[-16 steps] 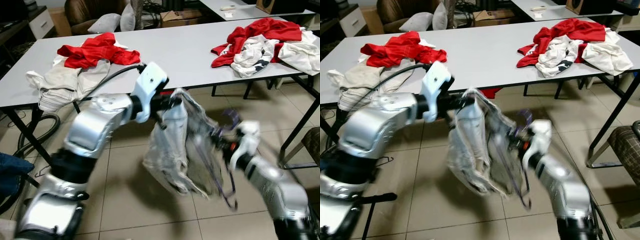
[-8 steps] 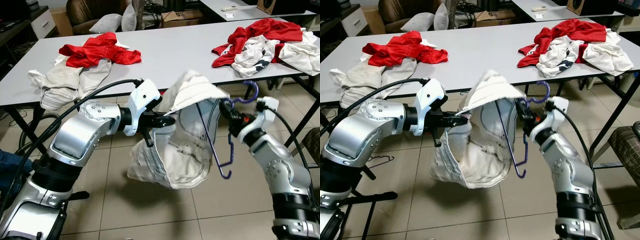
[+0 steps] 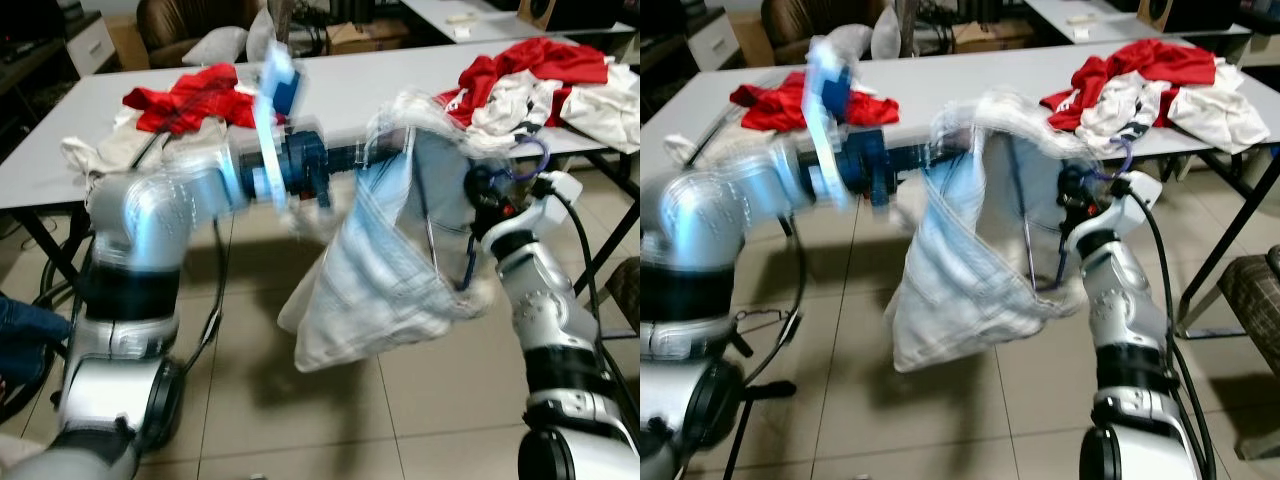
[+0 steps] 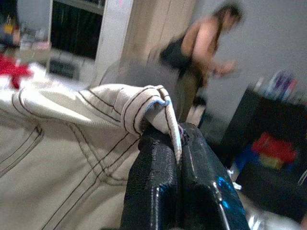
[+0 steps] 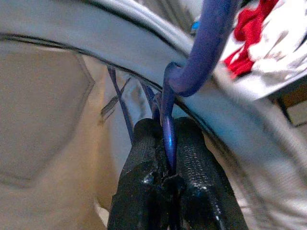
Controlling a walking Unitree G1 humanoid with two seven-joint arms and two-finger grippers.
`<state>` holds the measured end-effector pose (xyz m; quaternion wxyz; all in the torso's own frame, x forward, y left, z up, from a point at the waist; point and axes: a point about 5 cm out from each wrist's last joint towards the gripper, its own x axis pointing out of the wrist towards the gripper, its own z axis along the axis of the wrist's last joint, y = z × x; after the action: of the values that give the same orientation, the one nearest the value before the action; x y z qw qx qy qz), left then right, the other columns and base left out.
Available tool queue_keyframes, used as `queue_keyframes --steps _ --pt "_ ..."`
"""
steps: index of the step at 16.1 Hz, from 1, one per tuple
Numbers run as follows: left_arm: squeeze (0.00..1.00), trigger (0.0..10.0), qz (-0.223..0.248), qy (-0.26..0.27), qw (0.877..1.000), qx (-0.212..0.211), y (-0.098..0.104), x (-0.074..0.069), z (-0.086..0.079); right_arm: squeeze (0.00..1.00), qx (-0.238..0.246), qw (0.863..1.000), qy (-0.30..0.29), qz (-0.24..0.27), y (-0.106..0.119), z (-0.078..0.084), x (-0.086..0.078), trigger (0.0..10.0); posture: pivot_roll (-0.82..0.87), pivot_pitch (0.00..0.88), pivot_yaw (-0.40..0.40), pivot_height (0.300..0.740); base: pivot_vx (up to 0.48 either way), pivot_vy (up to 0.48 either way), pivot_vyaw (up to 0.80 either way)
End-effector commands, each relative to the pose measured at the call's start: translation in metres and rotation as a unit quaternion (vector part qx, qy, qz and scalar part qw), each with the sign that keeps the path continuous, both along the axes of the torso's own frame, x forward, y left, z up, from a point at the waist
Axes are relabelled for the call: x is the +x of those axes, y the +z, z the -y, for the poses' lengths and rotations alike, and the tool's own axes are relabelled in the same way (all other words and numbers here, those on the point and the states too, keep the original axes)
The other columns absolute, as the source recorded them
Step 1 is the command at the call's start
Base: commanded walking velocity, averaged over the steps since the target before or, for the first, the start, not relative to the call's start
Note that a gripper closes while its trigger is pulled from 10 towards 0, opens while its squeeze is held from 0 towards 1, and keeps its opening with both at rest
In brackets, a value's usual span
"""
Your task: Hang hanger
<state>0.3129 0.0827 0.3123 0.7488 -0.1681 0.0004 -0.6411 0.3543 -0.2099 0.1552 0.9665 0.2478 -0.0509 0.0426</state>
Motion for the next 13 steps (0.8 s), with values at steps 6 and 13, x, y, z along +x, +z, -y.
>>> queue_keyframes --steps 6,13 --pt "0.00 0.0 -0.063 0.032 0.980 -0.185 0.059 0.014 -0.012 0.00 -0.004 0.997 -0.065 0.047 -0.027 -0.012 -0.012 10.0 0.02 0.000 0.076 0.740 0.000 0.000 0.00" --pt "0.00 0.0 -0.087 0.404 0.902 -0.123 0.034 0.081 -0.076 0.00 -0.165 0.978 0.062 -0.114 -0.070 -0.025 -0.077 10.0 0.00 0.000 0.076 0.740 0.000 0.000 0.00"
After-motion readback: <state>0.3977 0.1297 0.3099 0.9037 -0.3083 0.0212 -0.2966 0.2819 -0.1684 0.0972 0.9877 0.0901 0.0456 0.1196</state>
